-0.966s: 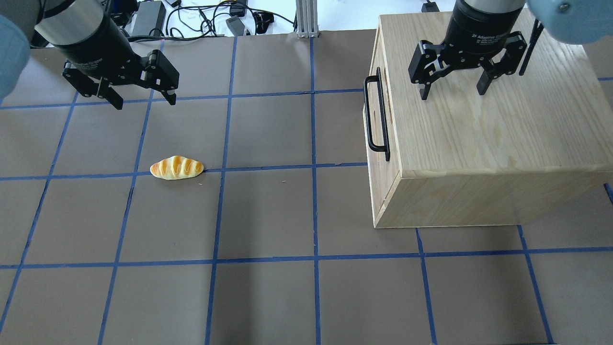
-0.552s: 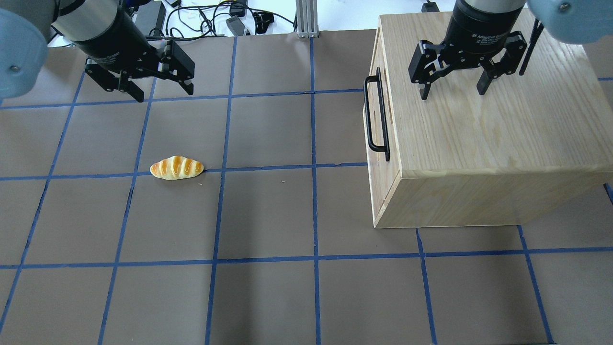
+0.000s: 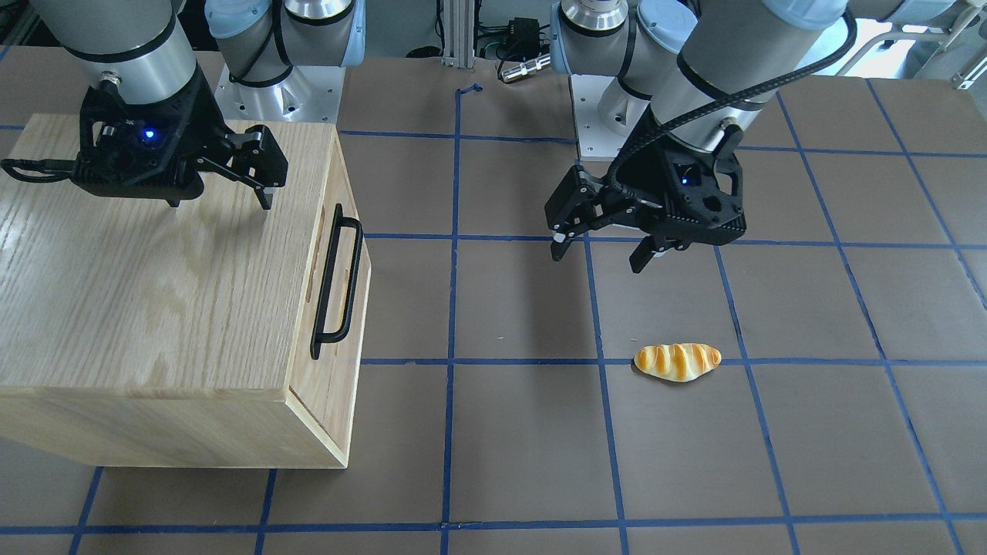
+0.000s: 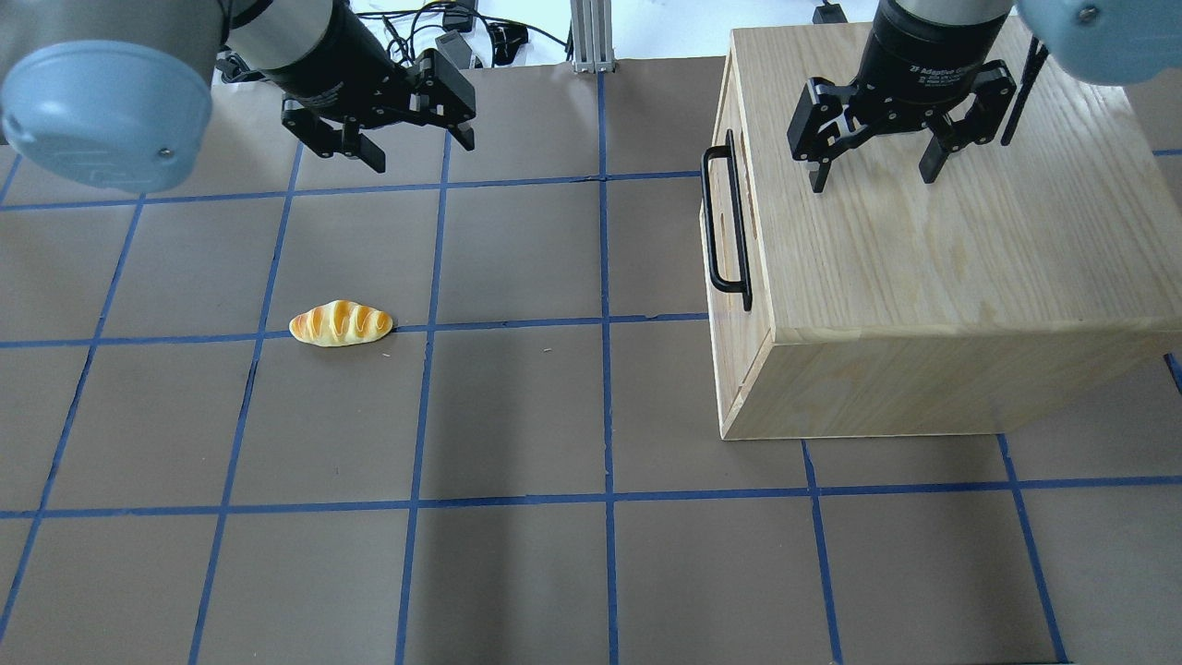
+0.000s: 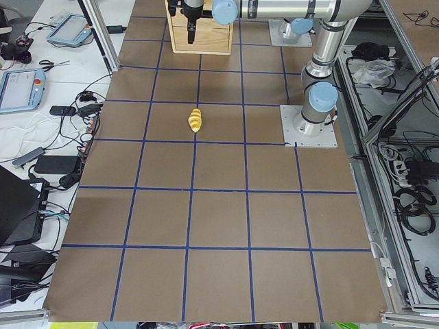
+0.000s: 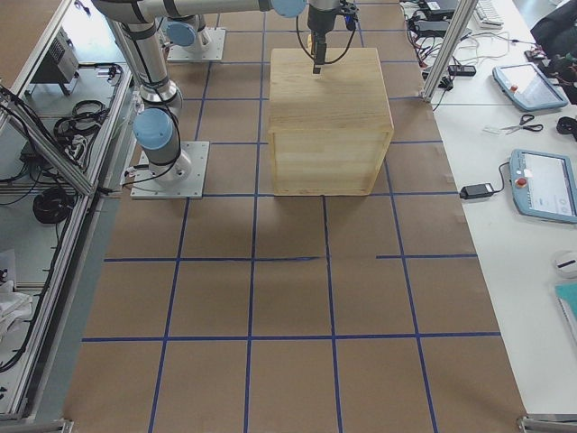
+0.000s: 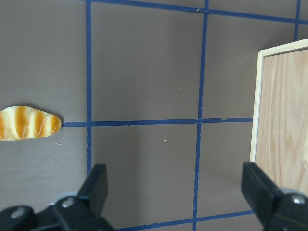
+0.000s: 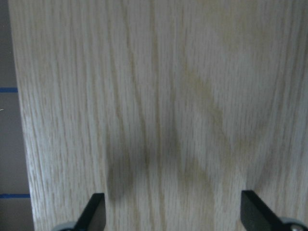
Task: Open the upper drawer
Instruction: 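Move the left gripper toward the black drawer handle on the cabinet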
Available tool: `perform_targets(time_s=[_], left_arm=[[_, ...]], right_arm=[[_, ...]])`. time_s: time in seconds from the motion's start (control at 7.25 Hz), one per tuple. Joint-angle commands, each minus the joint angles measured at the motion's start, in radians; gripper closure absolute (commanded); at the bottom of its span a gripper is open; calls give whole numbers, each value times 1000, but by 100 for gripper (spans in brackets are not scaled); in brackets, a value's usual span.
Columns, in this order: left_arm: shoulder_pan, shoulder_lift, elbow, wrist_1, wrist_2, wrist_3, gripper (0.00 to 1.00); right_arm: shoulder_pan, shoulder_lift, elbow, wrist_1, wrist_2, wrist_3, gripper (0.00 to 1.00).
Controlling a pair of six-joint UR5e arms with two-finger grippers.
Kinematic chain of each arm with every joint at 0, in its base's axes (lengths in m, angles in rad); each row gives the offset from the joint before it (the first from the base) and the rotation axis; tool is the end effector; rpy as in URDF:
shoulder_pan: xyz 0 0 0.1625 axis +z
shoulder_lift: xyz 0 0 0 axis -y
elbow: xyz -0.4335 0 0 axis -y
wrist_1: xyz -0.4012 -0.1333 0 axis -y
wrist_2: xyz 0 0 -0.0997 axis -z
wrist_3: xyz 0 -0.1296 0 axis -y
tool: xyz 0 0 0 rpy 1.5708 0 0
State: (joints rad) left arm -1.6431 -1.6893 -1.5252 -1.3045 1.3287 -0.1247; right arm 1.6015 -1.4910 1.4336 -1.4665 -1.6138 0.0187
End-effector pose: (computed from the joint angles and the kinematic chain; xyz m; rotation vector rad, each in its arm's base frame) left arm -0.2054 -0.5600 0.4594 0.0414 -2.8723 0.2429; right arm 0.1439 -0.5244 0.4836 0.0201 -3.0966 -0.0710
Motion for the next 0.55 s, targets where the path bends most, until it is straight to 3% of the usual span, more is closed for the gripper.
perform_targets(time_s=[0.0, 0.41], left_arm=[[-70, -53, 0, 110, -8, -70, 0], [-153, -99, 2, 158, -8, -140, 0]], right_arm=[[0, 0, -1, 0, 0, 0, 0], [0, 0, -1, 0, 0, 0, 0]])
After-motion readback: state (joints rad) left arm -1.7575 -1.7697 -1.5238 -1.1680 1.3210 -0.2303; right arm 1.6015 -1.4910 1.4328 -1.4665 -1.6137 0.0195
